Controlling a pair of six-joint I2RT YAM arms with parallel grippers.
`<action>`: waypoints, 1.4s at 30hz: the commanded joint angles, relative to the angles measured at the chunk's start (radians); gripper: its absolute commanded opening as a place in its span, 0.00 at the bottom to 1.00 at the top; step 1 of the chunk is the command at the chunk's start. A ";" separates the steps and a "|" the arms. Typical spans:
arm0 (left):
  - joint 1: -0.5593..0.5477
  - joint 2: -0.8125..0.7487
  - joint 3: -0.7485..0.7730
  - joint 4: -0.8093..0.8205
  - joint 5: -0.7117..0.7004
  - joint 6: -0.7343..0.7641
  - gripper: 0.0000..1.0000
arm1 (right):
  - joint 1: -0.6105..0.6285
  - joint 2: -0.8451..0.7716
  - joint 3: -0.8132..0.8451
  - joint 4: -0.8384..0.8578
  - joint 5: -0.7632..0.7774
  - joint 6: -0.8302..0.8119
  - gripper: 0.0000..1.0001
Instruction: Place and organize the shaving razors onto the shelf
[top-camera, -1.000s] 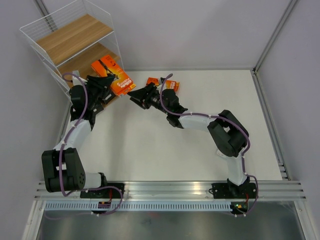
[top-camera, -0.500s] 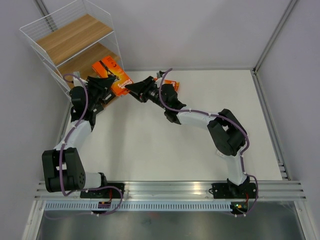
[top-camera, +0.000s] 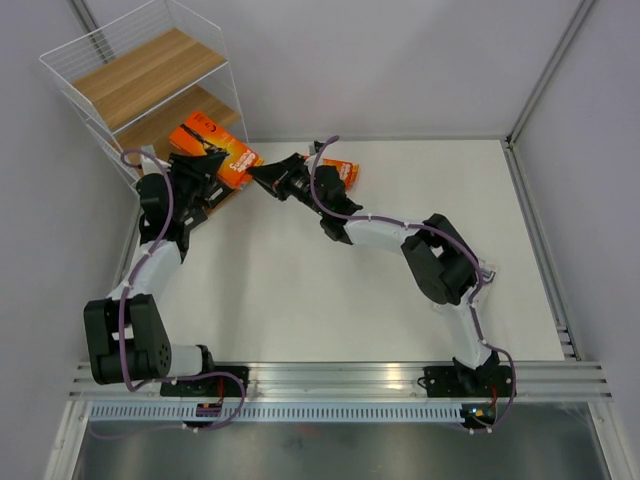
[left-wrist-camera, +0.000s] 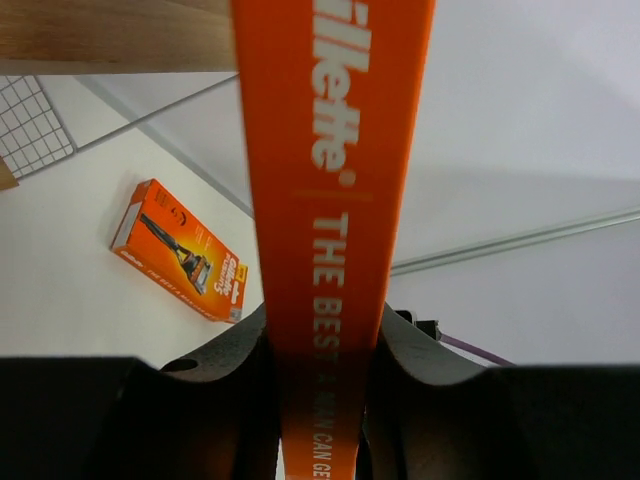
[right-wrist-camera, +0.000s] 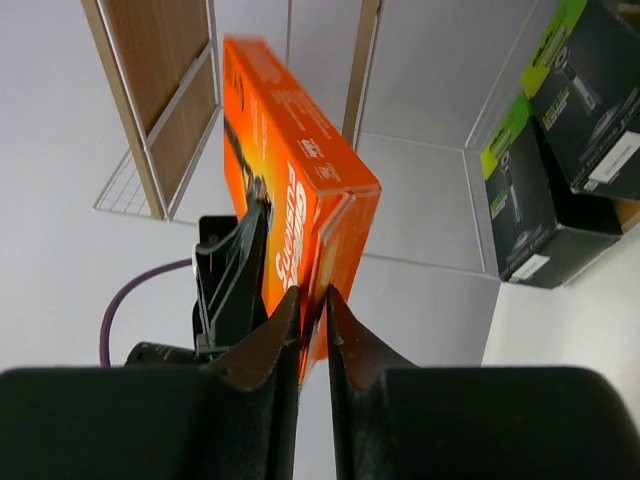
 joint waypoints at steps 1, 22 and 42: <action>-0.015 0.031 0.079 -0.011 0.024 0.005 0.38 | 0.006 0.044 0.098 0.007 0.038 -0.002 0.12; -0.013 0.053 0.196 -0.315 -0.226 0.116 0.81 | 0.015 0.165 0.297 -0.062 0.196 -0.006 0.01; -0.010 0.142 0.286 -0.309 -0.240 0.128 0.45 | 0.037 0.197 0.343 -0.037 0.251 0.079 0.01</action>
